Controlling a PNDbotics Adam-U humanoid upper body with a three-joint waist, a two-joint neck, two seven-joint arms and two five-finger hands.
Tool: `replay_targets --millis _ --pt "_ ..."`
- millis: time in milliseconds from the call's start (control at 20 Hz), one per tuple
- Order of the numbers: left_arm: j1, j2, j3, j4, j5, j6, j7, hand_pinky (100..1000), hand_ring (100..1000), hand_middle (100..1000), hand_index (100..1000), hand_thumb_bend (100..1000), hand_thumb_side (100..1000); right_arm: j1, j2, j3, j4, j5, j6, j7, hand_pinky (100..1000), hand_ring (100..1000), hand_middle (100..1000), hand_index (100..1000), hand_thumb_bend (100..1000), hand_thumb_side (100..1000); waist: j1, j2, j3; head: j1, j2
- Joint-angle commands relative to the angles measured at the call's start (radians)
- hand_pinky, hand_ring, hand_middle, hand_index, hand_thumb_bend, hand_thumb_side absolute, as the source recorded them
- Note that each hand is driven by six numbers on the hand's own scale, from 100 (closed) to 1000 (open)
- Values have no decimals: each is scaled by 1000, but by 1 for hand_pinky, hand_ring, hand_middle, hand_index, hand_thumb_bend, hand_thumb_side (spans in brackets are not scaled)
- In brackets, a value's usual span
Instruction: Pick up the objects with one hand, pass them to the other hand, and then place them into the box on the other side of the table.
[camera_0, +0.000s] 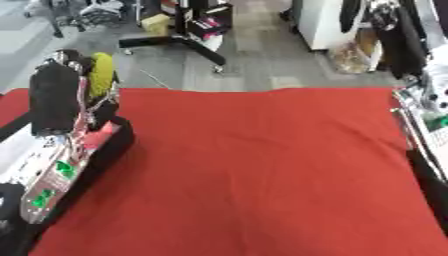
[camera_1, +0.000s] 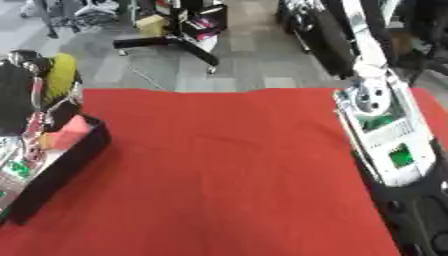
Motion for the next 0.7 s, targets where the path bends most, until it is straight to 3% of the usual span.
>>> replay_targets --millis 50,100,200,300,450,700 --pt "-33 32 43 137 -70 32 -137 586 458 519 637 275 273 -8 -16 -5 -4 5 -2 7 812 239 220 279 100 867 2 -26 -2 3 -8" --pt "-36 31 55 164 -86 43 -173 638 507 556 674 342 380 -6 -15 -5 -4 5 -3 8 813 238 219 279 100 868 2 -26 -2 3 -8" --pt "-34 32 81 178 -98 74 -211 772 713 746 837 595 765 -3 -15 -6 -2 5 -3 9 814 237 219 279 100 871 2 -27 -2 0 -8" --pt "-19 41 96 150 -82 100 -255 825 782 813 893 696 897 -1 -16 -7 0 6 -4 9 814 237 218 279 100 872 3 -27 -1 -2 -8" --pt "18 69 110 29 -63 115 -315 842 807 842 901 683 942 4 -18 -10 2 8 -5 9 815 236 218 279 100 873 2 -26 2 -6 -9" --pt "143 105 158 -343 -12 120 -330 836 780 811 857 531 908 16 -26 -23 2 12 -7 0 817 239 221 282 100 878 -1 -25 9 -10 -11"
